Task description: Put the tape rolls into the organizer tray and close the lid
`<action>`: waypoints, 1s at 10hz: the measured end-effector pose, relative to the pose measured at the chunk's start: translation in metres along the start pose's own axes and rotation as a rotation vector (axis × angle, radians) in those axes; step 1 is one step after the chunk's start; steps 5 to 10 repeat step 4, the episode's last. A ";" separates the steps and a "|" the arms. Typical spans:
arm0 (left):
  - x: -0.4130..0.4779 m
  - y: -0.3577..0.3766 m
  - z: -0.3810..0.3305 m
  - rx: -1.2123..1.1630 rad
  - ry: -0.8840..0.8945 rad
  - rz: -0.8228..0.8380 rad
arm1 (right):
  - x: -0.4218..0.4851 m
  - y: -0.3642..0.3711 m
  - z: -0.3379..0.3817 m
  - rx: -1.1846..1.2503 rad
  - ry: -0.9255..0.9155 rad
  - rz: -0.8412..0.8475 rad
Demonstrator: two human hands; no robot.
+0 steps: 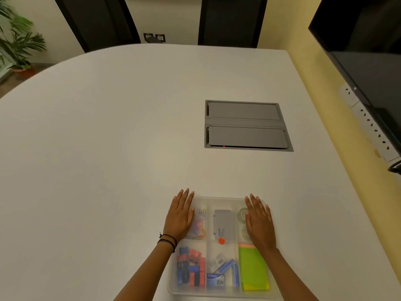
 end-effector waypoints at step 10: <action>0.004 -0.008 -0.002 0.081 0.018 0.171 | 0.014 -0.023 0.015 0.138 0.020 0.050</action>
Point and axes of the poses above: each hand's wrist, its own x-axis towards the middle knuckle, its own y-axis out of the palm, z = x × y, the point moved 5 cm from there along x, towards the middle knuckle, and after that the axes turned 2 degrees about -x, right-handed, at the moved point
